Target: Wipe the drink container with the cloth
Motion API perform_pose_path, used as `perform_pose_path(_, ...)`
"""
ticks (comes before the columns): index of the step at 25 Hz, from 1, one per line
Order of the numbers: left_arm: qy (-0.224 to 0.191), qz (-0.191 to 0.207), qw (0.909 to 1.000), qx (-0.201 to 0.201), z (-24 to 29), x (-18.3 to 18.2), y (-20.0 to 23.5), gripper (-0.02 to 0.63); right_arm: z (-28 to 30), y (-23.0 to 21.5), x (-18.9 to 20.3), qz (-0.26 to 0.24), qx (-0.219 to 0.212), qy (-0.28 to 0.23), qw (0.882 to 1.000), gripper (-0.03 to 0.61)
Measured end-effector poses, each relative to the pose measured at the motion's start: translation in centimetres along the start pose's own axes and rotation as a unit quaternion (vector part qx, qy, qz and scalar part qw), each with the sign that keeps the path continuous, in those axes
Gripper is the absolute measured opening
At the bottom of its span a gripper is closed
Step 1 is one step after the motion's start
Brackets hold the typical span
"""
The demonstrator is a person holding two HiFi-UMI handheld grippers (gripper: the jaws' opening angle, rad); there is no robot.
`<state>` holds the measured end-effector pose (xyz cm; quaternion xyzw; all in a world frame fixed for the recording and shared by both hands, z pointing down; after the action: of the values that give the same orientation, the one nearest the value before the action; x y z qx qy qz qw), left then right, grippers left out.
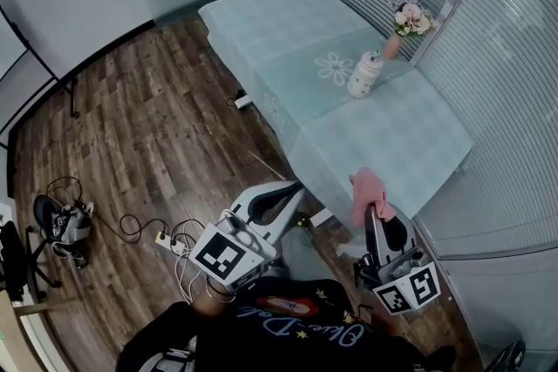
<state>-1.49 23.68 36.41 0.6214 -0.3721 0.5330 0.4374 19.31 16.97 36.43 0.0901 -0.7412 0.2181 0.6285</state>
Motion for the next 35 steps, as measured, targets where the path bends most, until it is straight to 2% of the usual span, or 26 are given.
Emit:
perform_pose_path(8,-0.001,0.02,0.9996,-0.018,2.1,-0.8,3.4,0.005,4.2,-3.0,-0.3,0.005,-0.015,-0.023,1.0,0.028)
perform_pose_path(19,0.006,0.05,0.9981,-0.035,8.0,-2.4,9.1,0.005,11.0,-9.4,-0.4,0.025,-0.029,-0.044,0.998,0.028)
perform_pose_path(29,0.019,0.061,0.9974,-0.034,13.9,-2.9,12.9,0.005,14.8,-15.5,-0.9,0.028,-0.022,-0.047,0.998,0.028)
perform_pose_path(35,0.035,0.056,0.9976,-0.02,17.4,-2.5,14.1,0.005,16.0,-20.1,-1.2,0.009,0.01,-0.038,0.999,0.028)
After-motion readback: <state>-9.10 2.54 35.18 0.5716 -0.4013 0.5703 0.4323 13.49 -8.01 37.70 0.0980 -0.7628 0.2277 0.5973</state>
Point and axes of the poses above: the fingertips, and each gripper's own axes: z forward along the fingers, y to its left, x out of its underside, the point moved 7 cm from there along -z, backward along the fingers, and after that the axes turned 3 degrees about -x, right-handed, at the moved point
